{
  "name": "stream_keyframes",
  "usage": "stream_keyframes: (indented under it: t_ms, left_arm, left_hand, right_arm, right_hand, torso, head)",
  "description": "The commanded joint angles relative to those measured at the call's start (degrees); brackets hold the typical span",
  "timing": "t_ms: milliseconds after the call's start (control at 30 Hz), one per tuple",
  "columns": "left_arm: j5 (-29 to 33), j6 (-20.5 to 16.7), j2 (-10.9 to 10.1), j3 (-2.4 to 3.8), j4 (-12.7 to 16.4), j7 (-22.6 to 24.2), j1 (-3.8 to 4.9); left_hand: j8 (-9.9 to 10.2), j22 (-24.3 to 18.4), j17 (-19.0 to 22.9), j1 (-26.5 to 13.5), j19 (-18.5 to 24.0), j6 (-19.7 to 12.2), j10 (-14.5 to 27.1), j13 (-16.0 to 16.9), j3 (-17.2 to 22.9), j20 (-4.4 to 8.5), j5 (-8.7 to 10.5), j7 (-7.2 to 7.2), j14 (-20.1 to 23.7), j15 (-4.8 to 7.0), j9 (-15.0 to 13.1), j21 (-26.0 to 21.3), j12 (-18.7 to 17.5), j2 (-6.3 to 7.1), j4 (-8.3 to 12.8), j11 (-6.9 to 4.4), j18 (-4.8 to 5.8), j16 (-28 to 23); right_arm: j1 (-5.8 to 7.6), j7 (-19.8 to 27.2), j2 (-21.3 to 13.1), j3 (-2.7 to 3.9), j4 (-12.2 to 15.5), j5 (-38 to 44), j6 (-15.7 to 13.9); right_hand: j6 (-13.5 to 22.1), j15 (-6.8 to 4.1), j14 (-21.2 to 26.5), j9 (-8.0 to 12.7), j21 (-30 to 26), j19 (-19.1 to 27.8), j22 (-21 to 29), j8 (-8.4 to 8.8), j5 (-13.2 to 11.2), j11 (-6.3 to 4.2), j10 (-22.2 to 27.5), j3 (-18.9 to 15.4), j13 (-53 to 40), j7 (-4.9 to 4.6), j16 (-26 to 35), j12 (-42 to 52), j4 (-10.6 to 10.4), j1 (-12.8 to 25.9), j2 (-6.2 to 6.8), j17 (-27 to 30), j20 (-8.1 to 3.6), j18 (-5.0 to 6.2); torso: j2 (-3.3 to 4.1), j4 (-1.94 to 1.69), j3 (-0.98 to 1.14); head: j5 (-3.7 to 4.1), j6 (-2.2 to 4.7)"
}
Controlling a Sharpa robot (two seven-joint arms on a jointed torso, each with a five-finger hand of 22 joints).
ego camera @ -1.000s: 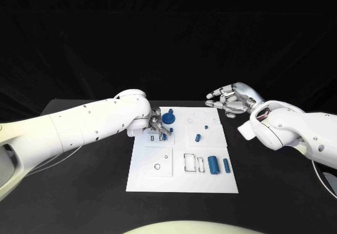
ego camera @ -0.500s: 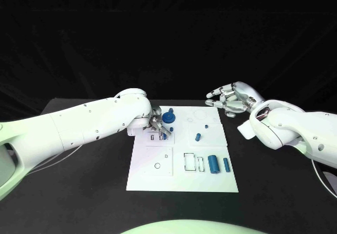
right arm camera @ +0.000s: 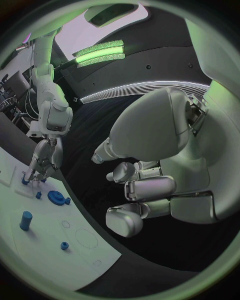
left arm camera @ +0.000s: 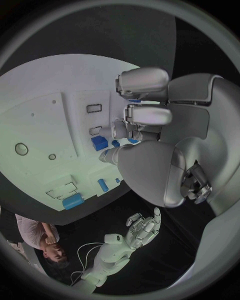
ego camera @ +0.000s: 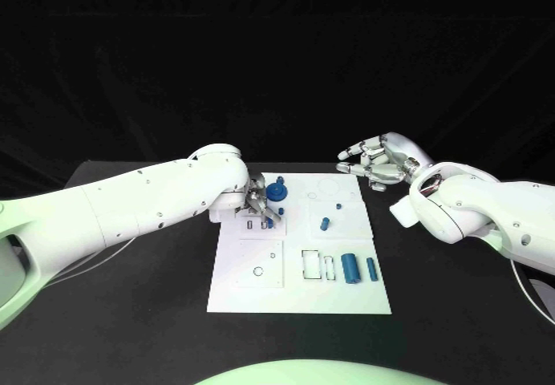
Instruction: Assemble the parts on the task board
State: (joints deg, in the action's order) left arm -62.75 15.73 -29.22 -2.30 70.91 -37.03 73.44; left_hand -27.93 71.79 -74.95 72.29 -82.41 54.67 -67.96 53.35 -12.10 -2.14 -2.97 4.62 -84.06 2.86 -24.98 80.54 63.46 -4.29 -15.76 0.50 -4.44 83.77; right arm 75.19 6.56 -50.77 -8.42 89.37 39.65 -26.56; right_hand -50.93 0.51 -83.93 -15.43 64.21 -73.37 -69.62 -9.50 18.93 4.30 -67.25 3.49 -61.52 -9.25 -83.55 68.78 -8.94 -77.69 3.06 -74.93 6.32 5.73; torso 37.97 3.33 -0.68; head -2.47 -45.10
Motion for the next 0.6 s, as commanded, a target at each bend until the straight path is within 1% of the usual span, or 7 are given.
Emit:
stream_keyframes:
  t_ms: [33, 433, 600]
  left_arm:
    - [0.42, 1.06, 0.15, 0.01, -0.06, 0.06, 0.0]
    - [0.61, 1.51, 0.25, 0.01, -0.2, 0.13, -0.01]
    - [0.75, 1.58, 0.33, 0.01, -0.39, 0.16, -0.01]
  left_hand:
    - [-0.2, 0.05, -8.17, 0.33, -0.25, -0.5, 0.0, 0.1, 0.22, 0.06, 0.12, -0.01, -3.27, 0.34, -0.05, 0.31, 0.34, -0.27, 0.02, -0.04, 0.89, -0.2]
    - [-0.66, 0.13, -8.3, 0.97, -0.22, -0.74, -0.11, 0.2, 1.15, 0.07, 0.12, -0.08, -3.33, 0.39, -0.58, 0.37, 0.44, -0.6, 0.29, -0.11, 0.9, -0.18]
    - [-0.95, 0.21, -8.43, 1.82, -0.2, -0.97, -0.13, 0.22, 2.15, 0.09, 0.11, -0.11, -3.38, 0.43, -0.97, 0.41, 0.44, -1.09, 0.72, -0.16, 0.9, -0.14]
  right_arm:
    - [-0.05, 0.02, -0.03, 0.03, 0.08, 0.59, 0.27]
    - [-0.05, 0.06, 0.11, 0.03, 0.04, 0.59, 0.35]
    - [-0.05, 0.07, 0.15, 0.03, 0.03, 0.59, 0.37]
  right_hand:
    - [0.21, -0.28, -2.93, 0.11, -0.28, 0.27, 0.04, -0.18, 0.44, 0.16, 0.27, -0.29, 0.04, -0.07, 0.3, -0.19, 0.06, 0.1, -0.3, -3.67, 0.09, 0.49]
    - [0.21, -0.28, -2.93, 0.11, -0.28, 0.27, 0.04, -0.18, 0.44, 0.16, 0.27, -0.29, 0.04, -0.07, 0.3, -0.19, 0.06, 0.1, -0.3, -3.67, 0.09, 0.49]
    - [0.21, -0.28, -2.93, 0.11, -0.28, 0.27, 0.04, -0.18, 0.44, 0.16, 0.27, -0.29, 0.04, -0.07, 0.3, -0.19, 0.06, 0.1, -0.3, -3.67, 0.09, 0.49]
  torso:
    - [-0.02, 0.0, 0.02]
    - [-0.02, -0.03, 0.01]
    - [-0.03, -0.04, 0.01]
  head:
    - [0.05, -0.08]
    - [0.08, -0.33]
    - [0.1, -0.41]
